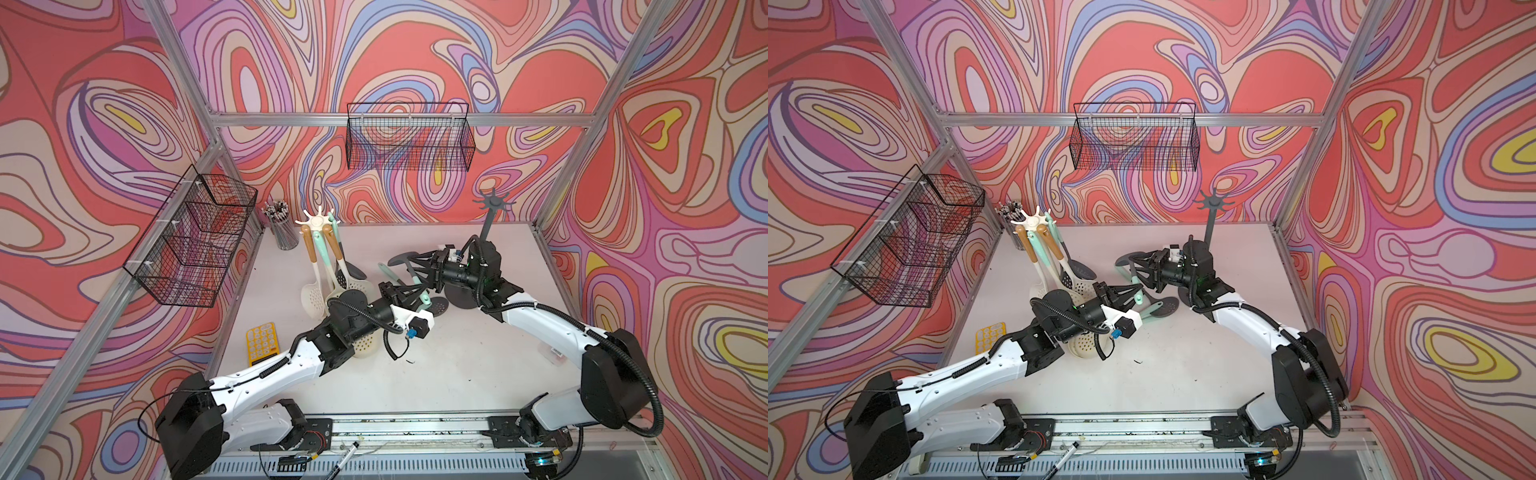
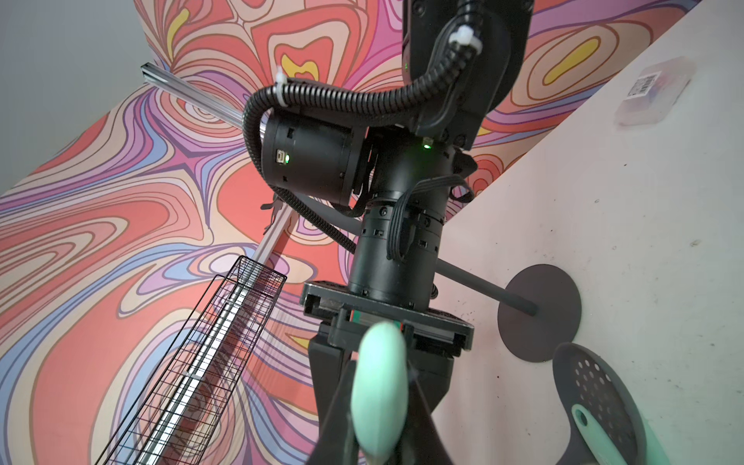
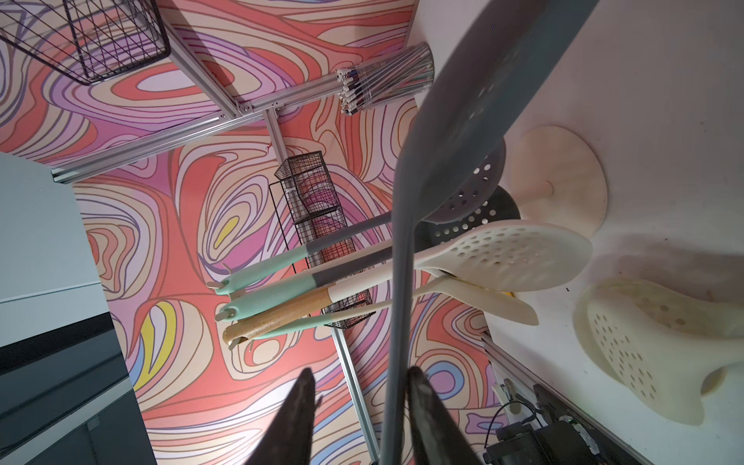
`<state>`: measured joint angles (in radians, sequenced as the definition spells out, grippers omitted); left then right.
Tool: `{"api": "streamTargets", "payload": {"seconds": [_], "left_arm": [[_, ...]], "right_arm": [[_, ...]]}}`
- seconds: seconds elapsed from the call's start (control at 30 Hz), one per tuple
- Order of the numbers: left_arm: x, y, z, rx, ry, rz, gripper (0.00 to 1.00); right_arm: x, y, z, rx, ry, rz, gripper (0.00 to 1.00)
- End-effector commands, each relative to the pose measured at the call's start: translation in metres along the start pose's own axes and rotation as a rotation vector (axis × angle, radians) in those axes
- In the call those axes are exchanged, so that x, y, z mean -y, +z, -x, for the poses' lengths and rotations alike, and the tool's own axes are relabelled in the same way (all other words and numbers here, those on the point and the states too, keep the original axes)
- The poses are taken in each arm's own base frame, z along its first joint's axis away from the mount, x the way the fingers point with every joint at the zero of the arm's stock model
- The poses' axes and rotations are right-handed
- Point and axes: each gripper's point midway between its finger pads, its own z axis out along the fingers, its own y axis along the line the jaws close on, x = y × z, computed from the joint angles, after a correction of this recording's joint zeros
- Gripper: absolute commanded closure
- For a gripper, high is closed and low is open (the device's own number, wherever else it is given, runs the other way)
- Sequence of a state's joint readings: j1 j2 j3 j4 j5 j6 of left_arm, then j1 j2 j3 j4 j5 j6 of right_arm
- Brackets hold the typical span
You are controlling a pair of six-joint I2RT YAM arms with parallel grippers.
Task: Hang the skimmer on the kitchen utensil rack
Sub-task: Pick up the skimmer from the center of the board.
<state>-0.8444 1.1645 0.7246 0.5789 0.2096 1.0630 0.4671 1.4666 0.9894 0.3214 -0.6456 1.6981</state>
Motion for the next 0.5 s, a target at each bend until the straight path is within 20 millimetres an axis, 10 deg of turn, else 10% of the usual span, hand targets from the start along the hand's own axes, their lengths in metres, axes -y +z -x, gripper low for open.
{"api": "streamTargets", "payload": {"seconds": [0.0, 0.47], "left_arm": [[-0.033, -0.006, -0.001, -0.027, -0.058, 0.101, 1.0], [-0.077, -0.001, -0.031, -0.11, -0.431, 0.162, 1.0]], "right_arm": [[-0.017, -0.009, -0.006, 0.017, -0.044, 0.03, 0.6], [-0.036, -0.06, -0.006, 0.262, -0.947, 0.003, 0.57]]}}
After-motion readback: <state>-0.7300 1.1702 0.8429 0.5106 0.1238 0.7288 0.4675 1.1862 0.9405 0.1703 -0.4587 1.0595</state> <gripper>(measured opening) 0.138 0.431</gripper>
